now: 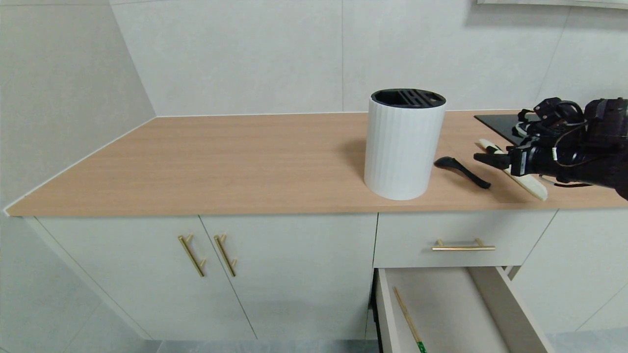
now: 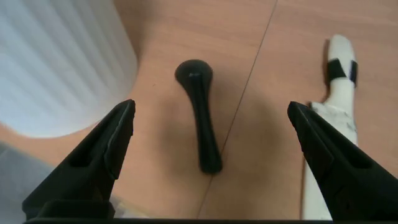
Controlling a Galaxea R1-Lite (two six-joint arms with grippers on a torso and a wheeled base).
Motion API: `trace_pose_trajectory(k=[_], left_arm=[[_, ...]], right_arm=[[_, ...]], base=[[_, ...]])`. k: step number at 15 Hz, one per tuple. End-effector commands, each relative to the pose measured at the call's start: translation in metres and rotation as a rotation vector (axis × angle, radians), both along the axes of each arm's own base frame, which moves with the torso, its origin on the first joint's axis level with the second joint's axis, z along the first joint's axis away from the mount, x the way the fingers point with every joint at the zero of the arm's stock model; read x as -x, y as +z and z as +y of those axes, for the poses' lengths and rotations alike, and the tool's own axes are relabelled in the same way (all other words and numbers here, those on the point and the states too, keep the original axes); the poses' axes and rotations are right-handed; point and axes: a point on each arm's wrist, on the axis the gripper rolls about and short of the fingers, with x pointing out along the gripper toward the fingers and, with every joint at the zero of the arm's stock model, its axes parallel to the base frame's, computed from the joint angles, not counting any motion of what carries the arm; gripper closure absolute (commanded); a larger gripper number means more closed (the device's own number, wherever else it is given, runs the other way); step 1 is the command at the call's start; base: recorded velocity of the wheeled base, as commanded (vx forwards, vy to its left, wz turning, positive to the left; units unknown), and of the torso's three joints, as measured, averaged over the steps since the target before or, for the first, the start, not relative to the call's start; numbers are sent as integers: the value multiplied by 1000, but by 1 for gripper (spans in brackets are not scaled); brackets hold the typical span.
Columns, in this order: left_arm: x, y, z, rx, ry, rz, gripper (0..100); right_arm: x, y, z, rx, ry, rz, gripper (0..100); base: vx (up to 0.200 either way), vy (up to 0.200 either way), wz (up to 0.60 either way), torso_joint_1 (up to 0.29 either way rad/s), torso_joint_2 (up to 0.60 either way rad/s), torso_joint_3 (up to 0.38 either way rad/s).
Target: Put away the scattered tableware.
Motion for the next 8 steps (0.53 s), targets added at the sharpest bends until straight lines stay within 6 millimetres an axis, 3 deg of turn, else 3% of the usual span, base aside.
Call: trace_pose_trajectory(k=[1, 8], left_arm=[[0, 0, 0, 0, 0, 0, 0], [0, 0, 0, 0, 0, 0, 0]], right_arm=[[-15, -28, 4, 3, 13, 61, 0], [-32, -50, 6, 10, 11, 108, 0]], base=[[0, 0, 0, 0, 0, 0], [0, 0, 0, 0, 0, 0]])
